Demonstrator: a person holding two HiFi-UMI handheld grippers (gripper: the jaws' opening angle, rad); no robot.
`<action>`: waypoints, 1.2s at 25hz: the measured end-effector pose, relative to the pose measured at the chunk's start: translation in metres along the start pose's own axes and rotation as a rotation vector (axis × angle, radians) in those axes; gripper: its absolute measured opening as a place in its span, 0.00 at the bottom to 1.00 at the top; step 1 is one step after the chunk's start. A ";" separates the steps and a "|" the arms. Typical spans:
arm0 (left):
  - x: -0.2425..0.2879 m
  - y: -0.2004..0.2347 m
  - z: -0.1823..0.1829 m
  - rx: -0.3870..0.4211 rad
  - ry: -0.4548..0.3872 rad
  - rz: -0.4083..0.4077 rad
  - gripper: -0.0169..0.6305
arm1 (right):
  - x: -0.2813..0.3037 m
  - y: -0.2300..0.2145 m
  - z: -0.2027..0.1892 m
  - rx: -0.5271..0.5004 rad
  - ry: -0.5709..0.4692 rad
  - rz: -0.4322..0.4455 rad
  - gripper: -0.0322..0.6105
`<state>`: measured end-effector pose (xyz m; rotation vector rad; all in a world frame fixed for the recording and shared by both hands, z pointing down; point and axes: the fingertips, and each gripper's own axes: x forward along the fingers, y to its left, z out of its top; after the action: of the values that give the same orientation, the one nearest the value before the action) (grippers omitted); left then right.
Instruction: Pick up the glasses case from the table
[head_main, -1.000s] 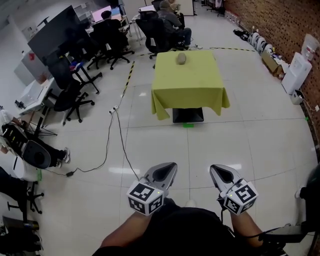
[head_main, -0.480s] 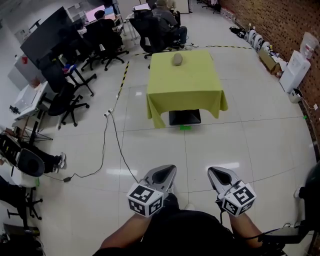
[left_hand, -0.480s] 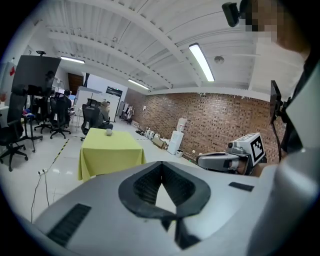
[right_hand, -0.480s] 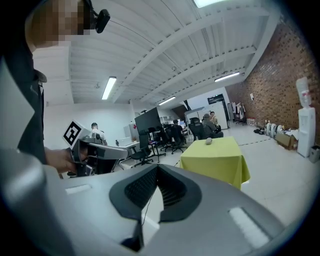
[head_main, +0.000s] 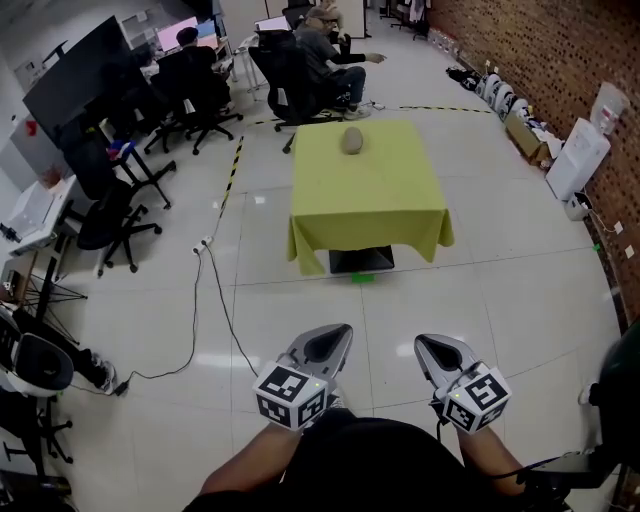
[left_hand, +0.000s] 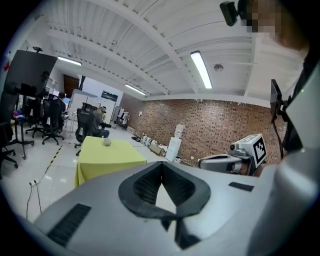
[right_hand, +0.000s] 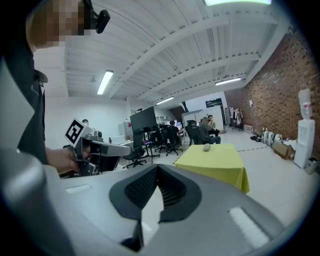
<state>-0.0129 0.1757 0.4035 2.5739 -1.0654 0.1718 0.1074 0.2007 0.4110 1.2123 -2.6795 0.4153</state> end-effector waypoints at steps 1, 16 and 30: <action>0.002 0.009 0.003 -0.002 -0.002 -0.004 0.04 | 0.009 0.000 0.002 -0.001 0.003 -0.004 0.05; 0.010 0.109 0.024 -0.005 0.003 -0.066 0.04 | 0.100 0.003 0.021 -0.006 0.026 -0.075 0.05; 0.036 0.151 0.022 -0.053 0.019 -0.020 0.04 | 0.152 -0.023 0.029 0.001 0.042 -0.018 0.05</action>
<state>-0.0937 0.0446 0.4330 2.5302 -1.0232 0.1602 0.0239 0.0694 0.4285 1.2126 -2.6314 0.4351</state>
